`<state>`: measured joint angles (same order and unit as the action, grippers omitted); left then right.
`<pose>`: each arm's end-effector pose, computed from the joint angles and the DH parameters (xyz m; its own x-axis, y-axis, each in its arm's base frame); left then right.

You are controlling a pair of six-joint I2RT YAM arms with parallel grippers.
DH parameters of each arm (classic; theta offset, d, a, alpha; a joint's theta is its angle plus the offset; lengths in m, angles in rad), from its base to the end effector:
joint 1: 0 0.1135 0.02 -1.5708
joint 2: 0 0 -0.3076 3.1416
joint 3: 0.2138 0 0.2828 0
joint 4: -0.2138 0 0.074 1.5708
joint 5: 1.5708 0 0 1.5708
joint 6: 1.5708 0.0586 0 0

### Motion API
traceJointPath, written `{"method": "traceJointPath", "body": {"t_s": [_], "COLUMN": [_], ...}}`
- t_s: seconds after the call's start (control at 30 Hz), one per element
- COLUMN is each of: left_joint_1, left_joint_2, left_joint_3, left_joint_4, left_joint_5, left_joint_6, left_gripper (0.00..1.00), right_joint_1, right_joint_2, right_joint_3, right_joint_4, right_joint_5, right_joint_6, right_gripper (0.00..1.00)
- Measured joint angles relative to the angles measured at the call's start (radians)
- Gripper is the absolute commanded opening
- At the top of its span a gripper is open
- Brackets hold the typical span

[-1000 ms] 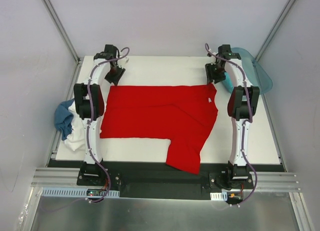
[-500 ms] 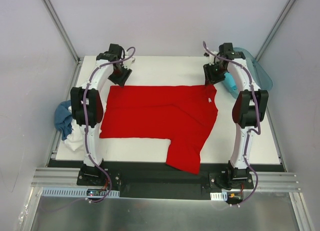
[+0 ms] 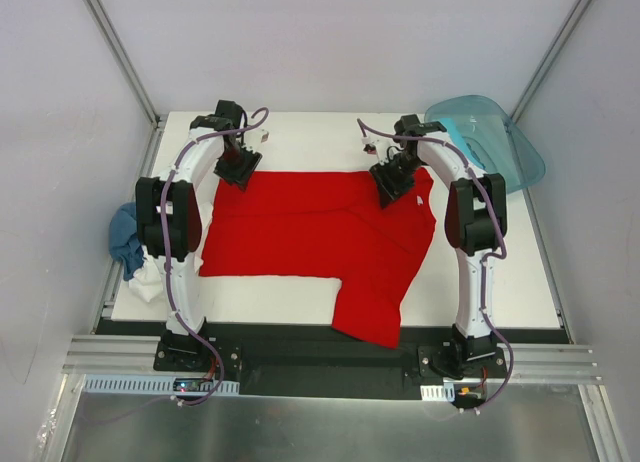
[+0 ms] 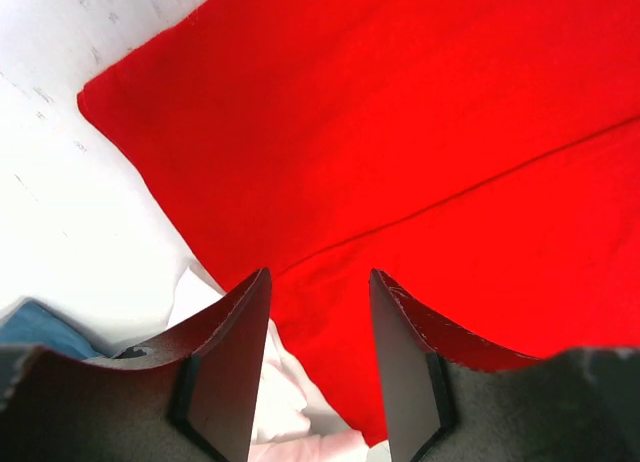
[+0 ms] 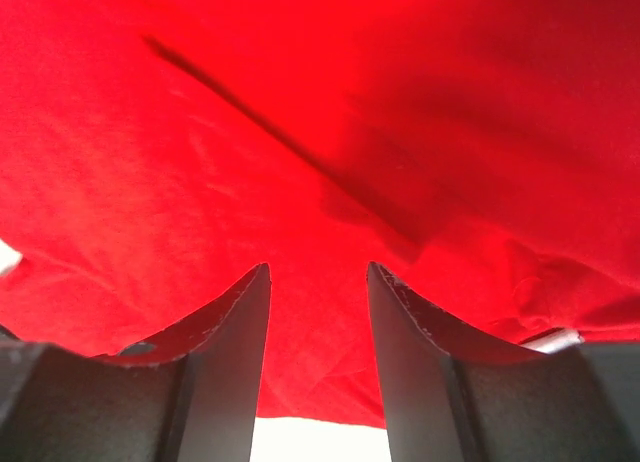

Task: Roll the t-shirts
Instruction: Fold the T-shirt at the center of the board.

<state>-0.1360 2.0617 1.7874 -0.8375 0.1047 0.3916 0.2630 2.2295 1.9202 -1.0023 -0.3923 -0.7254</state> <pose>0.5004 -0.0747 0.2491 -0.7520 0.4860 -0.4453 0.5061 0.8585 0.0825 0.4988 0.1575 0.2059 -0.4762 -0.7631 -0.4369 -0.8698 0.4819 0.1065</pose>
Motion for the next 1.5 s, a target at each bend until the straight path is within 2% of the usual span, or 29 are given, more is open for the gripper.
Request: {"method": "traceJointPath", "body": {"t_s": [0.5, 0.63, 0.67, 0.77, 0.87, 1.07, 1.4, 1.47, 1.5], "left_joint_1": [0.0, 0.0, 0.0, 0.0, 0.0, 0.0, 0.0, 0.0, 0.0], "left_joint_2": [-0.003, -0.003, -0.003, -0.003, -0.003, -0.003, -0.003, -0.003, -0.003], "left_joint_3": [-0.005, -0.005, -0.005, -0.005, -0.005, -0.005, -0.013, -0.03, -0.037], "left_joint_4": [-0.002, -0.002, -0.002, -0.002, -0.002, -0.002, 0.0, 0.0, 0.0], "left_joint_5": [0.0, 0.0, 0.0, 0.0, 0.0, 0.0, 0.003, 0.009, 0.011], "left_joint_6": [0.0, 0.0, 0.0, 0.0, 0.0, 0.0, 0.001, 0.001, 0.001], "left_gripper": [0.44, 0.43, 0.44, 0.43, 0.43, 0.43, 0.43, 0.43, 0.43], "right_joint_1": [-0.016, -0.016, -0.016, -0.015, -0.014, 0.006, 0.095, 0.121, 0.132], "right_joint_2": [0.058, 0.074, 0.078, 0.081, 0.081, 0.046, -0.128, -0.146, -0.147], "right_joint_3": [0.024, 0.034, 0.034, 0.034, 0.034, -0.014, -0.127, -0.14, -0.14], "right_joint_4": [0.023, 0.034, 0.035, 0.041, 0.048, 0.088, 0.071, 0.037, 0.019], "right_joint_5": [0.079, 0.092, 0.093, 0.101, 0.119, 0.181, 0.195, 0.165, 0.143], "right_joint_6": [-0.023, -0.024, -0.024, -0.026, -0.024, -0.02, -0.018, -0.021, -0.026], "right_gripper": [0.45, 0.33, 0.24, 0.12, 0.09, 0.05, 0.04, 0.09, 0.16]}}
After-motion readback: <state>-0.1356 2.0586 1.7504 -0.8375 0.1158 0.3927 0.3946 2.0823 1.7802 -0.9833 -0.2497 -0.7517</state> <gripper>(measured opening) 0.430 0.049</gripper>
